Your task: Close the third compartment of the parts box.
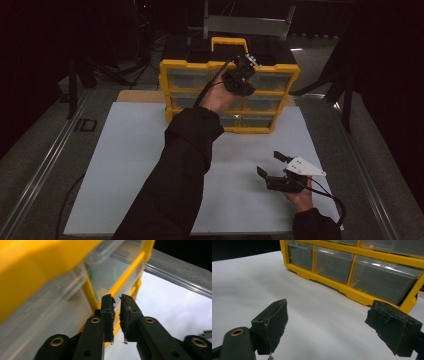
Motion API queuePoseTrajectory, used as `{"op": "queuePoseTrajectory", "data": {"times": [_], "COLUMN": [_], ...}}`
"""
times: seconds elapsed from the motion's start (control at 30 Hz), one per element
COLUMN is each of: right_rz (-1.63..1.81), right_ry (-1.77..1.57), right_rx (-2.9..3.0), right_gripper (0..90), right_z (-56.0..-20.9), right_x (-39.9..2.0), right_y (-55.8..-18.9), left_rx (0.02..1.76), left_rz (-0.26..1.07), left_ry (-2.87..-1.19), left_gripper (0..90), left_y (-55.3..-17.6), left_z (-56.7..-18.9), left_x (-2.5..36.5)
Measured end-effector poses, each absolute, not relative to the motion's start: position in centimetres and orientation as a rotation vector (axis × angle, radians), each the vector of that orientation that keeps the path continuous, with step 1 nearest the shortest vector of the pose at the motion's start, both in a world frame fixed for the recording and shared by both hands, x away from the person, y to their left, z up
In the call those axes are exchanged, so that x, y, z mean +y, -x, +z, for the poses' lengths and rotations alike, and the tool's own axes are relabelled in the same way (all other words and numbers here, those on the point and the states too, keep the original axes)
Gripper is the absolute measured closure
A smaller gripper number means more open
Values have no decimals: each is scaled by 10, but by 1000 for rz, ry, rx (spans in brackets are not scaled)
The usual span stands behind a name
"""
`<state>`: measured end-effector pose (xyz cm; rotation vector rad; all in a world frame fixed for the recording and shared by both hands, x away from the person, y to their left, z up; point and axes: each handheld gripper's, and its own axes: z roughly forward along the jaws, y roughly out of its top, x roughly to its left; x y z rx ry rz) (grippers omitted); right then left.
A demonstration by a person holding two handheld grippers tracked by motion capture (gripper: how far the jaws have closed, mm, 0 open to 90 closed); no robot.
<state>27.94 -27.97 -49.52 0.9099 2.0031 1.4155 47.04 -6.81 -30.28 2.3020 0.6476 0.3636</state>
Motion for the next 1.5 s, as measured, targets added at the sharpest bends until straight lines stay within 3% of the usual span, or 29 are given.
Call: {"op": "queuePoseTrajectory", "data": {"times": [0.2, 0.47, 0.93, 1.5], "right_rz": [1415, 1409, 1408, 1423], "right_ry": [-912, -908, -903, -918], "right_rx": [2003, 2005, 2003, 1998], "right_gripper": [150, 149, 147, 145], "right_z": [-495, -495, -495, -495], "right_x": [-279, -279, -278, -279], "right_y": [-279, -278, -277, -277], "left_rx": [618, 617, 676, 695], "left_rz": [350, 319, 371, 351], "left_ry": [-2313, -2291, -2257, -2177], "left_gripper": [555, 370, 158, 29], "left_y": [-462, -454, -435, -410], "left_z": [-304, -305, -316, -345], "left_x": [-65, -56, -13, 35]}}
